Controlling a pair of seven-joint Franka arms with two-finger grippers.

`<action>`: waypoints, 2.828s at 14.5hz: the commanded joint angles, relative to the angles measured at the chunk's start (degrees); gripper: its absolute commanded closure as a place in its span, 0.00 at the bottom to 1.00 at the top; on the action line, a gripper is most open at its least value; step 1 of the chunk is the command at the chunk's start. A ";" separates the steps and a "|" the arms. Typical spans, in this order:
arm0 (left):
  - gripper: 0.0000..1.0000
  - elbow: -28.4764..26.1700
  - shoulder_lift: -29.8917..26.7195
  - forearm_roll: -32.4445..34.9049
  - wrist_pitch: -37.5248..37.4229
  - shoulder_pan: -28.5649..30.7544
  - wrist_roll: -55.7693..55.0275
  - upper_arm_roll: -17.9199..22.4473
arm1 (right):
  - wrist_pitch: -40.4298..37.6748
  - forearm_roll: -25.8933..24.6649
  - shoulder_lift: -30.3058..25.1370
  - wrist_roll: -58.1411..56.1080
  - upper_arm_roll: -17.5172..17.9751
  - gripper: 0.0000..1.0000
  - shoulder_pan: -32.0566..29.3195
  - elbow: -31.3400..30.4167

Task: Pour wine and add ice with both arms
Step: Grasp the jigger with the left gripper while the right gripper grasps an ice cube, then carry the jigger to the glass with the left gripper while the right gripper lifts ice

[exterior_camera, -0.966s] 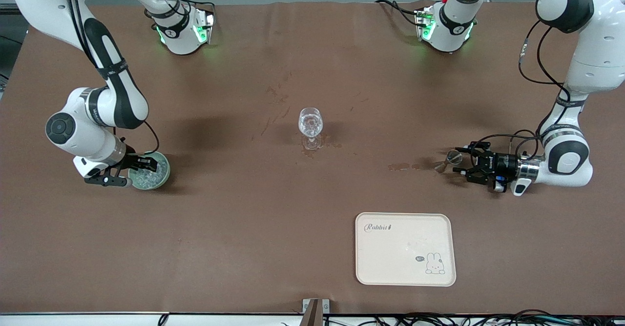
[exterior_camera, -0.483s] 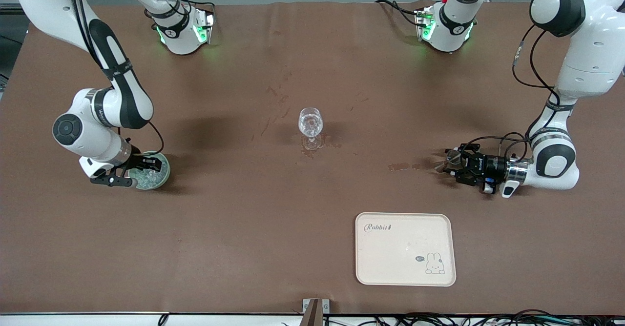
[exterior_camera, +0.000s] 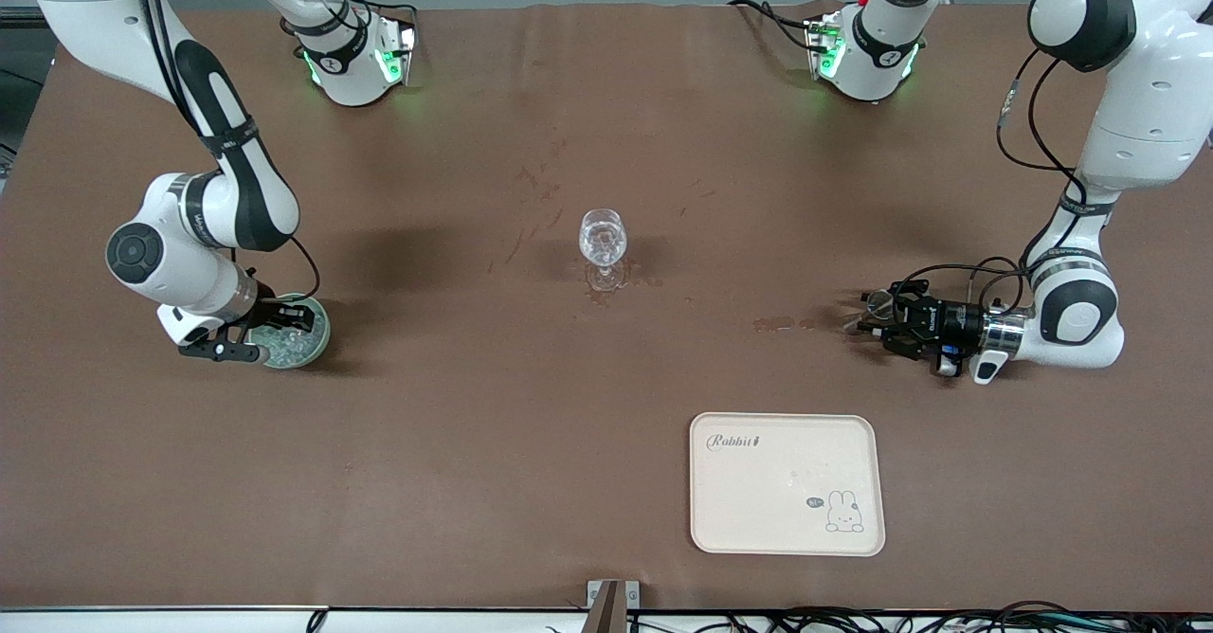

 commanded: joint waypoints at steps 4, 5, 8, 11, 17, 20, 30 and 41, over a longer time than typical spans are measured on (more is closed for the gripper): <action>0.74 -0.10 0.16 -0.28 0.09 -0.39 -0.92 -0.07 | 1.04 0.57 -0.54 0.05 0.03 0.48 -0.23 -1.30; 0.76 -0.10 -0.01 -0.28 -0.08 -0.39 -1.00 -0.16 | 1.04 0.57 -0.54 0.05 0.03 0.49 -0.23 -1.29; 0.89 0.25 -1.15 -0.37 -0.96 -0.65 -4.50 -1.82 | 0.87 0.57 -0.54 0.23 0.03 0.60 -0.23 -1.21; 0.94 0.07 -2.74 -0.55 -1.84 -0.30 -9.17 -4.98 | 0.52 0.57 -0.54 0.67 0.03 0.68 -0.05 -0.86; 0.95 -1.32 -9.74 -1.16 1.13 -1.18 -19.86 -13.32 | -4.64 0.66 -0.63 1.72 0.12 0.94 -0.14 2.73; 0.96 -2.92 -16.18 -1.16 6.41 -3.37 -31.99 -17.90 | -17.90 0.66 -1.24 2.52 0.03 1.00 -0.23 11.24; 0.99 -2.48 -25.67 3.04 18.28 -19.00 -58.01 -20.72 | -44.20 -0.04 -12.92 -1.85 -3.30 1.00 -2.34 35.78; 0.99 -0.28 -27.17 18.78 18.46 -28.78 -86.51 -20.81 | -56.53 -0.22 -20.05 -3.99 -3.14 1.00 -3.65 39.05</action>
